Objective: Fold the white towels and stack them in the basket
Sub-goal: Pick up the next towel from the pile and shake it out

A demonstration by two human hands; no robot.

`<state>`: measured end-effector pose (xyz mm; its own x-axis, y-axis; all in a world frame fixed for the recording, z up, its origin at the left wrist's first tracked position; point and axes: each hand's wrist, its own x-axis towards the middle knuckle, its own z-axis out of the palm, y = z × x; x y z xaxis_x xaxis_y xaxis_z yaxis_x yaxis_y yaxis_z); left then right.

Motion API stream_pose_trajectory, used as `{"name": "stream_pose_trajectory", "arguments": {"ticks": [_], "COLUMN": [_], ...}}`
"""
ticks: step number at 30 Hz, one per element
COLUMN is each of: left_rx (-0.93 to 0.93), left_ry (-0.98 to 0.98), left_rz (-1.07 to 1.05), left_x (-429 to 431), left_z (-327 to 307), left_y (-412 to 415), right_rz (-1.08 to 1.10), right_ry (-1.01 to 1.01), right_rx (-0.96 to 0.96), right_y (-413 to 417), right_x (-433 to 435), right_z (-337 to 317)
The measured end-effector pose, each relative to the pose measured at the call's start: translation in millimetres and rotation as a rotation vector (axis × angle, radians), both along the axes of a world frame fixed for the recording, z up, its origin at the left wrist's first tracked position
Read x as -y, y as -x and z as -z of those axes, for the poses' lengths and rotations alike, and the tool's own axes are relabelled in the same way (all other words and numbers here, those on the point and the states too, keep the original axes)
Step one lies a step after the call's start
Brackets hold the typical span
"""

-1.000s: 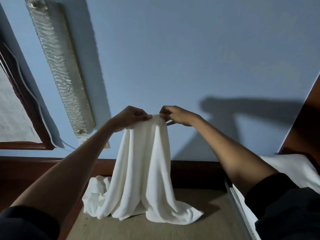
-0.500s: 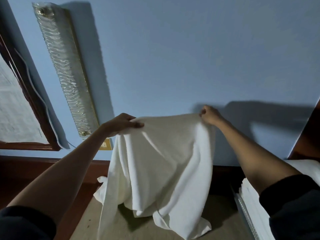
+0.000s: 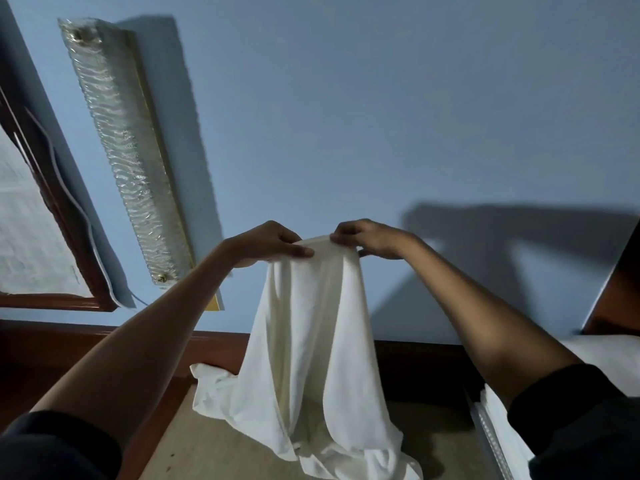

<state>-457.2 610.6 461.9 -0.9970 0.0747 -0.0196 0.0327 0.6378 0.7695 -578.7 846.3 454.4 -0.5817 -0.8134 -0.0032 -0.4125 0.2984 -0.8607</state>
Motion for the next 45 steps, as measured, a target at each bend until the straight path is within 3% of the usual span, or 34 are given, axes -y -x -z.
{"name": "stream_pose_trajectory", "arguments": {"ticks": [6, 12, 17, 19, 21, 23, 25, 27, 29, 31, 36, 41, 45], "left_rx": [-0.077, -0.101, -0.053, -0.07, -0.11, -0.138, -0.16, -0.165, -0.143, -0.092, 0.035, 0.116, 0.024], "left_ry": [-0.112, -0.074, -0.07, -0.11, -0.171, -0.178, -0.138, -0.11, -0.122, -0.155, -0.013, -0.007, -0.045], "left_rz": [-0.149, -0.214, -0.247, -0.248, -0.223, -0.184, -0.132, -0.09, -0.081, -0.077, -0.135, -0.229, -0.314], "left_x": [5, 30, 55, 58, 52, 39, 22, 14, 17, 26, 43, 70, 89], "left_z": [0, -2, 5, 4, -5, -19, -33, -45, -47, -43, -15, 15, 32], "left_y": [-1, -10, -26, -27, -25, -18, -15, -15, -18, -25, -38, -45, -51], "right_rz": [0.327, 0.753, 1.005, 1.0, 0.785, 0.365, 0.053, -0.086, -0.15, -0.134, 0.059, 0.465, 0.696], "right_ry": [0.199, 0.15, 0.084, -0.015, -0.039, -0.058, -0.205, -0.255, -0.157, -0.049, 0.174, 0.284, 0.285], "right_rx": [-0.217, -0.408, -0.406, -0.459, -0.495, -0.378, -0.245, -0.157, -0.03, 0.037, 0.03, -0.274, -0.321], "right_y": [35, 62, 65, 60, 52, 28, -1, -17, -18, -14, -3, 24, 40], "right_x": [-6, -21, -37, -34, -20, 5, 31, 48, 48, 41, 32, 20, -5], "right_z": [-5, 2, 7, 8, 6, -4, -15, -20, -21, -21, -32, -40, -35]}}
